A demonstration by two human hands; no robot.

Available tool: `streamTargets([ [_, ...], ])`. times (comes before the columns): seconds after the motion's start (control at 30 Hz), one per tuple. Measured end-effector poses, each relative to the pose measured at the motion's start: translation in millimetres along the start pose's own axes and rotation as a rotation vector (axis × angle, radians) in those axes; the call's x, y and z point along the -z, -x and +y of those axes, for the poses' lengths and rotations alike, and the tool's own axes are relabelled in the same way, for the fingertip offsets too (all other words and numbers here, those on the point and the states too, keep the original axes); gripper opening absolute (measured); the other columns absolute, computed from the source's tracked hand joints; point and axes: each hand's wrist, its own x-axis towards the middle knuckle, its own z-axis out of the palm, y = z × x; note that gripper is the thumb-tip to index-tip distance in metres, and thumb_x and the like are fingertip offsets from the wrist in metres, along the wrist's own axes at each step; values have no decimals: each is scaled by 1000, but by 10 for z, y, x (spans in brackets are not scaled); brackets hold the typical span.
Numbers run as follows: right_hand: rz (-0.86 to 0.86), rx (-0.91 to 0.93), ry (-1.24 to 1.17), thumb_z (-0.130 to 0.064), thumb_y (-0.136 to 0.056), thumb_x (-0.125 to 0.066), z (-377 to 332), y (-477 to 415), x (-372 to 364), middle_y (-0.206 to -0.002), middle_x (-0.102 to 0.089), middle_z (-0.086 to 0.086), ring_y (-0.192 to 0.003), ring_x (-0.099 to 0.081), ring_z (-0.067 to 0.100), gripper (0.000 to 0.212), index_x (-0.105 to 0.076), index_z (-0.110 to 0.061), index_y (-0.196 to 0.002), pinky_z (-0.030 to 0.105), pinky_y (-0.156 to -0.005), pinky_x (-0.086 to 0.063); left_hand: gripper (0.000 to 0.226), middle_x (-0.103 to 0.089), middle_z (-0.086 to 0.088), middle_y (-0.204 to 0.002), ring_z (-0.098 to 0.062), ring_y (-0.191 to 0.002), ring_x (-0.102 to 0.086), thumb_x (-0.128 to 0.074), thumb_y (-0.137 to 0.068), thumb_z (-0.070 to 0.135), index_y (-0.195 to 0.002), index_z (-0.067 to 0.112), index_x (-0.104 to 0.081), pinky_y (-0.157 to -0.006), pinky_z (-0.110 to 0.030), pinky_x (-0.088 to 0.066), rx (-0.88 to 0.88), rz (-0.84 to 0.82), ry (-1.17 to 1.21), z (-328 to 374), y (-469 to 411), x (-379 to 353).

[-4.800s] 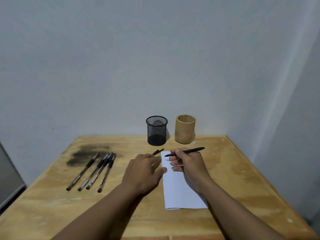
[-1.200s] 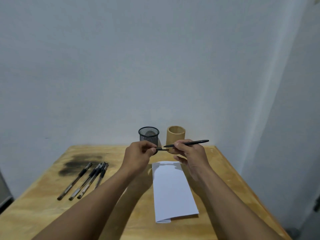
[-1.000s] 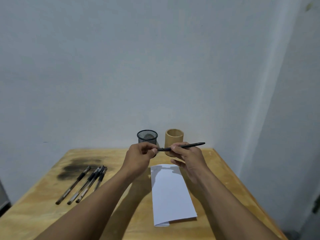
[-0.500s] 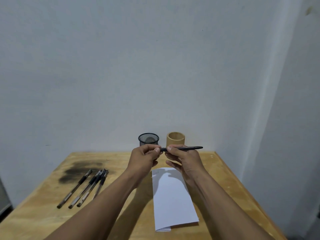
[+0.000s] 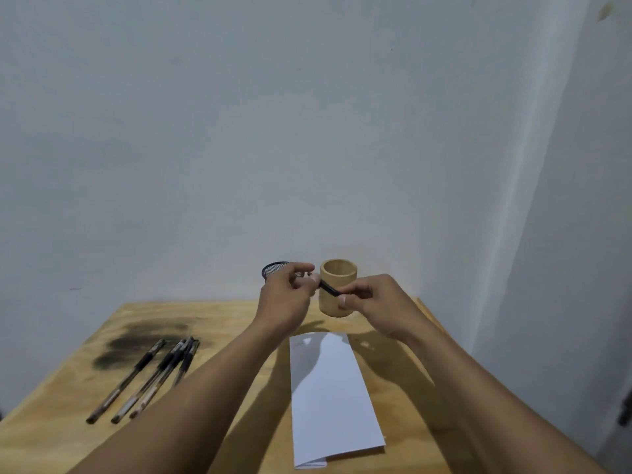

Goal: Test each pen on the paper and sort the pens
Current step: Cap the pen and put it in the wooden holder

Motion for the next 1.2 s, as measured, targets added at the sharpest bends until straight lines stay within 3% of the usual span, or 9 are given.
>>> streamTargets([
  [0.07, 79, 13, 37, -22, -90, -73, 8, -115, 97, -86, -79, -1, -88, -72, 20, 8, -80, -24, -94, 37, -81, -53, 17, -74, 2, -90, -13, -77, -66, -60, -95, 29, -107, 21, -69, -75, -33, -50, 10, 39, 10, -40, -62, -148],
  [0.17, 219, 20, -5, -19, -92, -71, -7, -306, 259, -81, -77, -5, -77, -69, 9, 7, -74, -22, -97, 30, -72, -49, 33, -71, 1, -108, -14, -96, -65, -63, -91, 30, -121, 16, -65, -79, -26, -47, -4, 32, -215, -180, -106, -393],
  [0.23, 302, 35, -57, -19, -92, -70, -48, -458, 336, -77, -74, -8, -83, -70, 11, 7, -70, -23, -99, 33, -76, -53, 44, -67, 0, -117, -20, -106, -62, -66, -87, 32, -126, 14, -60, -83, -30, -47, -5, 15, -310, -286, -130, -551],
  [0.37, 412, 62, -109, -20, -94, -69, -77, -785, 387, -89, -73, 1, -91, -71, 18, 7, -64, -24, -97, 49, -87, -59, 33, -65, 1, -109, -22, -103, -62, -65, -78, 38, -109, 28, -59, -79, -37, -53, -58, 55, -417, -468, -264, -808],
  [0.43, 443, 71, -113, -20, -94, -69, -66, -925, 374, -89, -73, 0, -90, -71, 16, 7, -65, -22, -98, 49, -88, -59, 41, -62, -3, -116, -25, -109, -59, -67, -80, 32, -118, 21, -56, -85, -38, -51, -30, 107, -395, -500, -340, -882],
  [0.63, 366, 2, -61, -16, -93, -69, 85, -1147, 213, -87, -74, 1, -91, -71, 18, 10, -65, -22, -100, 46, -89, -59, 62, -55, -11, -132, -31, -124, -52, -71, -84, 17, -137, 10, -40, -94, -36, -44, 48, 182, -290, -594, -489, -995],
  [0.83, 314, -38, 27, -17, -93, -70, 200, -1202, 110, -98, -75, 0, -93, -72, 17, 17, -74, -14, -109, 32, -87, -57, 58, -59, -2, -127, -21, -113, -55, -71, -84, 21, -135, 19, -45, -84, -29, -41, 6, 168, -228, -699, -548, -1049],
  [1.03, 377, -44, 73, -13, -94, -63, 266, -1182, 126, -96, -73, -3, -93, -68, 13, 22, -72, -14, -113, 15, -67, -47, 59, -60, -1, -126, -18, -111, -56, -74, -83, 20, -135, 20, -46, -86, -29, -46, 33, 175, -191, -739, -548, -1027],
  [1.2, 335, 13, 156, -16, -95, -64, 164, -1053, 146, -103, -71, -3, -95, -66, 12, 22, -72, -15, -115, 20, -74, -45, 66, -59, -4, -131, -23, -119, -56, -76, -83, 23, -140, 16, -43, -86, -27, -41, 61, 159, -239, -612, -524, -924],
])
